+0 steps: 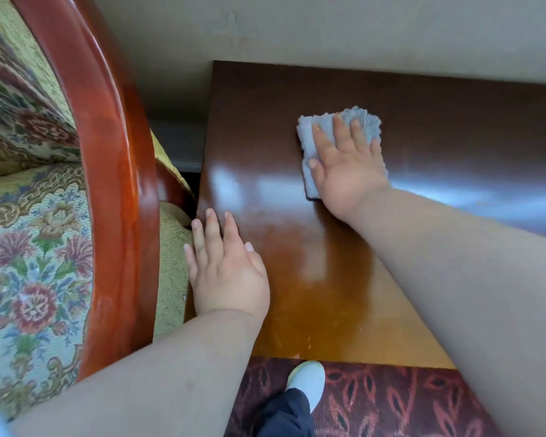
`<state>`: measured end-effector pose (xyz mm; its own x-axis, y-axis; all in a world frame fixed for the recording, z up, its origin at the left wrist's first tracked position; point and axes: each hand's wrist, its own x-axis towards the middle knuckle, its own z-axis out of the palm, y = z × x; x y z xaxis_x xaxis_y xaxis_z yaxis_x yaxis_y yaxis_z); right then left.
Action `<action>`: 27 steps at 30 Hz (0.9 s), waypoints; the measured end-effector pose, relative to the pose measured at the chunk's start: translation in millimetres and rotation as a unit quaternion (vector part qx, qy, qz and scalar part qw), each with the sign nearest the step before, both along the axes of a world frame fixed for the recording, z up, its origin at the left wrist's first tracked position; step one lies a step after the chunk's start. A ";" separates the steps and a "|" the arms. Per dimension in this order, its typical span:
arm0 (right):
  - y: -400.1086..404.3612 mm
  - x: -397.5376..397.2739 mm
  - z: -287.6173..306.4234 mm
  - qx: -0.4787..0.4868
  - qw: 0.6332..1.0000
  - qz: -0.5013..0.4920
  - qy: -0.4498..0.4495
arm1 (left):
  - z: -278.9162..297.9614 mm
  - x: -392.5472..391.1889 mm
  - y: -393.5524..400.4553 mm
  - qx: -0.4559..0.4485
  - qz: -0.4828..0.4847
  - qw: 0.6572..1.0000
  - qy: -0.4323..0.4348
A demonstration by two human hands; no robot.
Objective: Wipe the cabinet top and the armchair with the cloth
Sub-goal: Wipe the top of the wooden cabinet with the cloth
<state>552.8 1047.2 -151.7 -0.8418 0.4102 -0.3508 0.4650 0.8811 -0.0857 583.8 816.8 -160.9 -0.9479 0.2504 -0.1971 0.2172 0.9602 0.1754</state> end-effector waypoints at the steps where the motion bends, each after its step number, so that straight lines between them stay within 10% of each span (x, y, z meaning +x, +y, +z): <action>1: -16.4 14.2 -1.0 -0.002 1.000 0.017 0.006 | 0.3 0.4 0.0 0.003 0.000 1.000 -0.001; 6: -63.3 127.6 7.1 -0.065 0.986 0.153 0.003 | 1.4 0.7 0.2 0.019 0.001 1.000 0.002; 13: -75.5 221.2 12.8 -0.017 0.999 -0.006 -0.049 | 4.1 0.1 -1.3 0.017 -0.006 1.000 0.001; 27: -157.7 135.0 -1.9 -0.041 0.998 0.044 0.025 | 5.1 -7.8 -9.8 0.040 -0.046 0.998 -0.028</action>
<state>687.8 889.5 -153.6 -0.8910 0.3052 -0.3362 0.3793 0.9074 -0.1813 576.0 807.0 -155.8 -0.9079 0.3532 -0.2257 0.2919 0.9192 0.2643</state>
